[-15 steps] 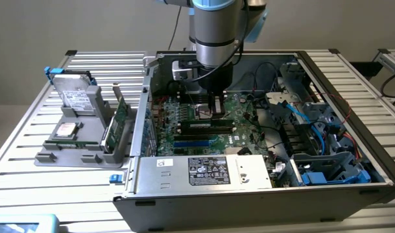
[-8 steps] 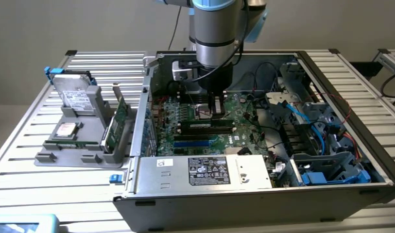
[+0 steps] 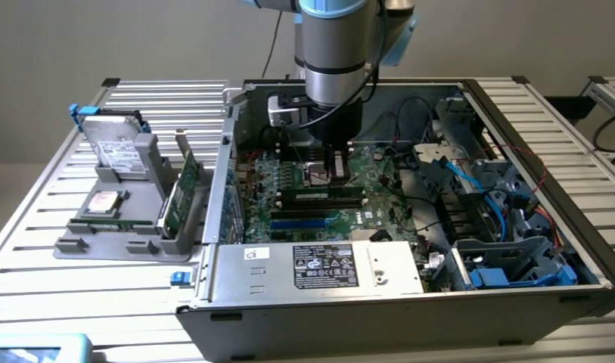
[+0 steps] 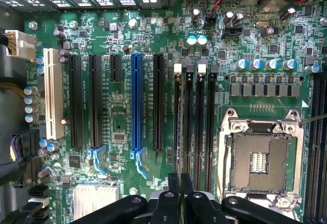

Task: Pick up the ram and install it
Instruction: 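Insert the ram into the slot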

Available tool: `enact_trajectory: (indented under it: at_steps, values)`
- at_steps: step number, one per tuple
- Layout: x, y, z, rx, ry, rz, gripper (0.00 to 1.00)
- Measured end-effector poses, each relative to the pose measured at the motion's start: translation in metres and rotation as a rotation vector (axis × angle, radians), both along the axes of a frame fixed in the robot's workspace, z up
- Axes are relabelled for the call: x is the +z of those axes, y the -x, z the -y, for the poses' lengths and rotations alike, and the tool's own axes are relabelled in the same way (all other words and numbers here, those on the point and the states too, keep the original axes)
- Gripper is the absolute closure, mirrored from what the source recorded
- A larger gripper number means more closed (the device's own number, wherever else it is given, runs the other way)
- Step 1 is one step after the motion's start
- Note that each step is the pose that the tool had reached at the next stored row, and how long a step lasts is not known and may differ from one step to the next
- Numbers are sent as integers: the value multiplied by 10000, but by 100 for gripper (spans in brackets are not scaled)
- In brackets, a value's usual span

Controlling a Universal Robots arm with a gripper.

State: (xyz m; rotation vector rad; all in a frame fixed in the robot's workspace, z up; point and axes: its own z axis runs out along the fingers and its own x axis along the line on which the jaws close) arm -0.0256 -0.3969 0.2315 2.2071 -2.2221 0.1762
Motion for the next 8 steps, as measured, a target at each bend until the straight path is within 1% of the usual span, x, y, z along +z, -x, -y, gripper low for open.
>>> enact_trajectory:
  at_steps: [8]
  values:
    - [-4, 3, 1, 0, -2, 0, 87]
